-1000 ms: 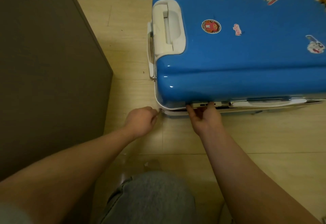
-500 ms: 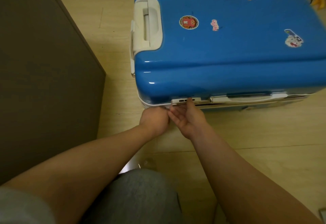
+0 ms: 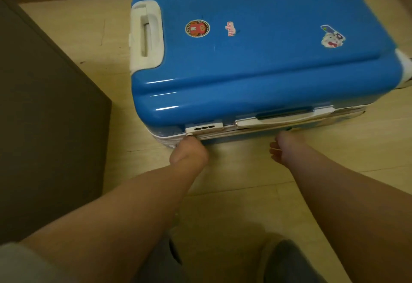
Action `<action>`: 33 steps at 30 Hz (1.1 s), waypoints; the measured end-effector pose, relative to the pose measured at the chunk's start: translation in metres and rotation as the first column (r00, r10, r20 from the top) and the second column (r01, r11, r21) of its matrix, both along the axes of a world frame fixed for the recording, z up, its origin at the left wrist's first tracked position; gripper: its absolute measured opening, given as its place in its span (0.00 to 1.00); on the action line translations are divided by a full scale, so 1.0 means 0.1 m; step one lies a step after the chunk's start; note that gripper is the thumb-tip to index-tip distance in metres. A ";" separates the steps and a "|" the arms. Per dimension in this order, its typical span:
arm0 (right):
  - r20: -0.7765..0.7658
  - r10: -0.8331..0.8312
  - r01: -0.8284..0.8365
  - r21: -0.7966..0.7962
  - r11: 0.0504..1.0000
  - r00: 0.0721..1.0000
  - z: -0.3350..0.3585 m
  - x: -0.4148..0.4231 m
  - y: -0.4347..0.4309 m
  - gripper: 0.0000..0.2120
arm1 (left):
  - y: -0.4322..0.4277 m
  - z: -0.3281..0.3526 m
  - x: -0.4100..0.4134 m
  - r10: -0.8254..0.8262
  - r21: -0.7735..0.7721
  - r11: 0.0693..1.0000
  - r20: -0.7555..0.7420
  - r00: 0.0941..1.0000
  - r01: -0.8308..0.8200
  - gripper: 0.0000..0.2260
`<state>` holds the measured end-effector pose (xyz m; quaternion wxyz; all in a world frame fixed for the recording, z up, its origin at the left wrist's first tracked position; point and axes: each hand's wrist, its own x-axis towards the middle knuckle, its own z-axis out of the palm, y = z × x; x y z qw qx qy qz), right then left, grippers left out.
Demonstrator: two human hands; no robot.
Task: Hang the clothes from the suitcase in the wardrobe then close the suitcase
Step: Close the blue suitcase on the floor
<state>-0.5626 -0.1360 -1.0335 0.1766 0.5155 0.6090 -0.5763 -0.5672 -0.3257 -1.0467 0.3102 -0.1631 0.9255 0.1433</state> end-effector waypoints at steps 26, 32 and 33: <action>-0.269 -0.056 0.116 0.213 0.970 0.961 -0.05 -0.43 2.16 0.26 | 2.34 0.22 -0.22 0.286 0.638 -0.113 0.755 0.590 -0.761 0.01; -0.331 -0.122 0.192 0.189 0.963 0.936 -0.11 -0.36 2.11 0.21 | 2.20 0.13 -0.23 0.377 0.668 -0.087 0.709 0.596 -0.739 0.02; -0.339 -0.151 0.225 0.189 0.956 0.929 -0.11 -0.33 2.09 0.20 | 2.16 0.13 -0.21 0.387 0.671 -0.084 0.703 0.596 -0.737 0.03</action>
